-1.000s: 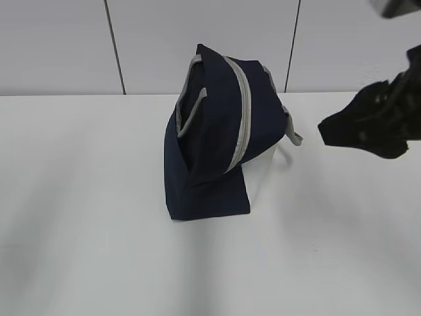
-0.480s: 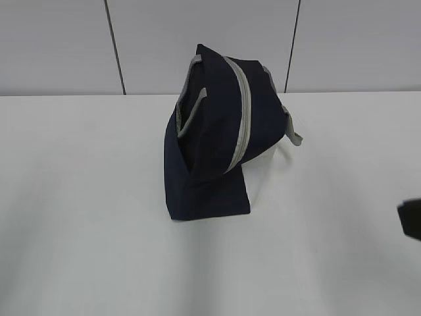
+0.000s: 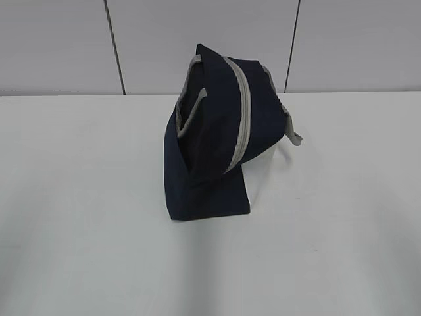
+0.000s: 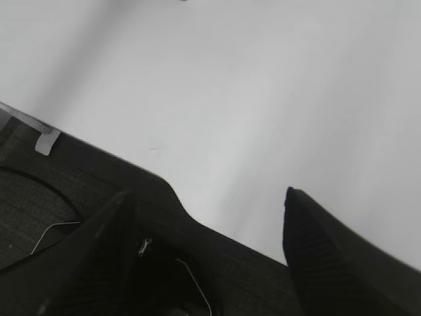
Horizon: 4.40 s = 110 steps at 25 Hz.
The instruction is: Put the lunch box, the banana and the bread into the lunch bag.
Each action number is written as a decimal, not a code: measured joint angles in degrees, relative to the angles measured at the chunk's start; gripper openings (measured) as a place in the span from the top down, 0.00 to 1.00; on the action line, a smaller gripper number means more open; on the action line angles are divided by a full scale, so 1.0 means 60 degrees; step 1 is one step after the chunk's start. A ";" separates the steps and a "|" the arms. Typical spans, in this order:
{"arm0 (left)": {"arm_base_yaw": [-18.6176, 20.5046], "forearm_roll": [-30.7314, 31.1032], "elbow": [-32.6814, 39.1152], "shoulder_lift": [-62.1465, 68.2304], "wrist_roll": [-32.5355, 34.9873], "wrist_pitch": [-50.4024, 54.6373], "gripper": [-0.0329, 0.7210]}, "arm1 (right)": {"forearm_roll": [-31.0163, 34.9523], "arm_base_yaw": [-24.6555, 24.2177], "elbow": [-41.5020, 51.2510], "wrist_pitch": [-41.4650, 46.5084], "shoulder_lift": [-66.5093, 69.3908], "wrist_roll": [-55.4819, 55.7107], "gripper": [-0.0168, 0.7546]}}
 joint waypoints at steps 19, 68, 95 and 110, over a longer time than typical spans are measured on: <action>-0.0032 0.0009 0.0000 0.0000 0.0000 0.0000 0.49 | -0.0140 0.0000 0.0382 0.0059 -0.0406 0.0110 0.31; 0.3422 -0.0011 0.0000 -0.3639 0.0000 0.0097 0.64 | -0.0140 -0.6255 0.0398 0.0187 -0.3423 0.0110 0.31; 0.3428 -0.0011 0.0000 -0.3639 0.0000 0.0097 0.64 | -0.0140 -0.5321 0.0398 0.0187 -0.3423 0.0110 0.32; 0.3428 -0.0011 0.0000 -0.3639 0.0000 0.0097 0.64 | -0.0140 -0.5321 0.0398 0.0187 -0.3423 0.0110 0.31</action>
